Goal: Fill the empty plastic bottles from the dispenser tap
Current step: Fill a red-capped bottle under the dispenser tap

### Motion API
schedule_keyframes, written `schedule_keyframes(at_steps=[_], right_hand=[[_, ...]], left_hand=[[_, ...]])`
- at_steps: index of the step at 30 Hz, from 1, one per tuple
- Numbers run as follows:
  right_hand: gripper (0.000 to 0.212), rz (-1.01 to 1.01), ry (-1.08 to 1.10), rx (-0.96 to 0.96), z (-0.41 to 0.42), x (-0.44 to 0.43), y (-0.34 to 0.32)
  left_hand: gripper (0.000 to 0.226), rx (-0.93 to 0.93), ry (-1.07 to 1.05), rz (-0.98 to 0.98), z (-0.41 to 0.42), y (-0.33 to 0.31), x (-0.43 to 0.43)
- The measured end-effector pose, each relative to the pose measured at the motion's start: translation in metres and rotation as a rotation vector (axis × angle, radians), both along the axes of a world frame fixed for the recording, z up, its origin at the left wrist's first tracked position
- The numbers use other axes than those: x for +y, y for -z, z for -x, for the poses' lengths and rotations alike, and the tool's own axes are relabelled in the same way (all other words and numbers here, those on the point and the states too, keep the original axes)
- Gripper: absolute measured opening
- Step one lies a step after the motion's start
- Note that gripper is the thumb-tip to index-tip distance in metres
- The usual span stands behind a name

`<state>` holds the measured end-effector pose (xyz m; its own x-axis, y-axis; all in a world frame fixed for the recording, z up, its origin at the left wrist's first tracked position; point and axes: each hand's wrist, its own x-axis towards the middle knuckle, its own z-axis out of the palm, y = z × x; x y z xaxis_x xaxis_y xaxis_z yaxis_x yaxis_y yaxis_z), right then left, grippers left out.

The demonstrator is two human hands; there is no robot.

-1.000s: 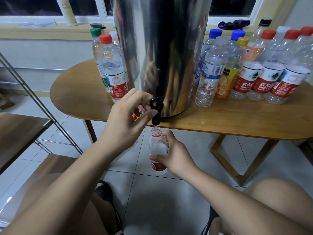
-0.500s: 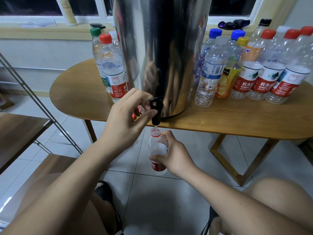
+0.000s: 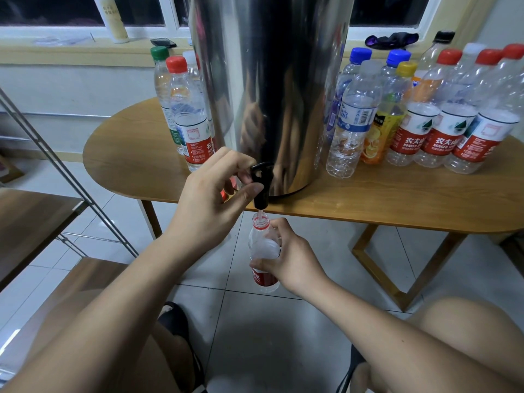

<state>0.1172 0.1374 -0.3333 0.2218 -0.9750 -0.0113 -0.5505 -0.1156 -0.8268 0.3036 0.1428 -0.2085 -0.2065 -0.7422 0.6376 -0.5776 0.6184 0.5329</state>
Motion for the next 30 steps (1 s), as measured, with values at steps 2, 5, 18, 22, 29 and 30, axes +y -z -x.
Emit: schedule_keyframes(at_steps=[2,5,18,22,29,30], right_hand=[[0.073,0.001,0.001,0.001,0.0002,0.0,-0.0004],[0.072,-0.008,0.0,0.003,0.0004,0.0004,-0.0011],[0.072,-0.013,-0.002,0.006,-0.0001,0.0011,-0.0029],[0.073,-0.01,-0.008,0.01,0.0004,0.0009,-0.0029],[0.073,-0.008,0.003,0.002,0.0001,0.0007,-0.0002],[0.073,-0.008,0.006,0.001,0.0,0.0005,0.0003]], left_hand=[[0.015,-0.001,-0.001,0.002,0.0002,-0.0002,0.0002],[0.015,-0.001,0.001,-0.002,0.0001,-0.0003,0.0005],[0.015,-0.001,0.001,-0.001,-0.0001,-0.0006,0.0008],[0.015,-0.006,0.001,-0.002,-0.0005,-0.0009,0.0007],[0.014,0.002,0.004,-0.003,-0.0008,-0.0004,0.0005],[0.014,0.004,0.005,-0.003,-0.001,-0.0002,0.0004]])
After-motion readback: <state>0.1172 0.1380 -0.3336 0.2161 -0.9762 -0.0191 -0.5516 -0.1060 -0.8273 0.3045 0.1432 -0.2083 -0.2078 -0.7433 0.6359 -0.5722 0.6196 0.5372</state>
